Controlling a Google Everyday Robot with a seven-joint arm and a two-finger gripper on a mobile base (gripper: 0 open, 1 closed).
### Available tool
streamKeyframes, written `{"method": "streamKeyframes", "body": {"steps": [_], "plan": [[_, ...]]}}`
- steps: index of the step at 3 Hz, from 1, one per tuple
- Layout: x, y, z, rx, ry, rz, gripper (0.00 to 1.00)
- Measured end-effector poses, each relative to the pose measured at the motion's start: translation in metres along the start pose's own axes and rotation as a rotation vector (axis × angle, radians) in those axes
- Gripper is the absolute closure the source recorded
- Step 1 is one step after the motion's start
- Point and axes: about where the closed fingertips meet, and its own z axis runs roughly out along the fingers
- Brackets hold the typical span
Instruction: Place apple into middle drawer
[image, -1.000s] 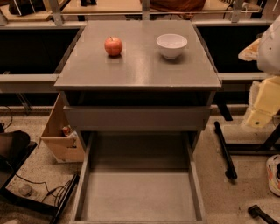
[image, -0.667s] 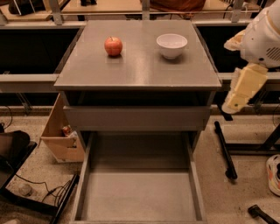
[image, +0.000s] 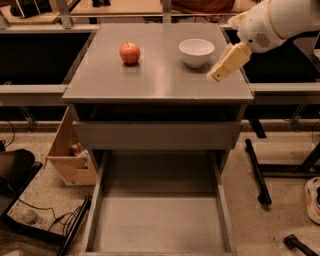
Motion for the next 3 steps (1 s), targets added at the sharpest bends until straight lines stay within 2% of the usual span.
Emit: {"method": "streamKeyframes", "body": {"steps": [1,2,3], "plan": [[-0.025,-0.026,0.035,0.075,-0.045,0.07,0.0],[-0.026,-0.026,0.035,0.074,-0.045,0.07,0.0],[-0.04,-0.04,0.073,0.053,-0.095,0.074,0.0]]}}
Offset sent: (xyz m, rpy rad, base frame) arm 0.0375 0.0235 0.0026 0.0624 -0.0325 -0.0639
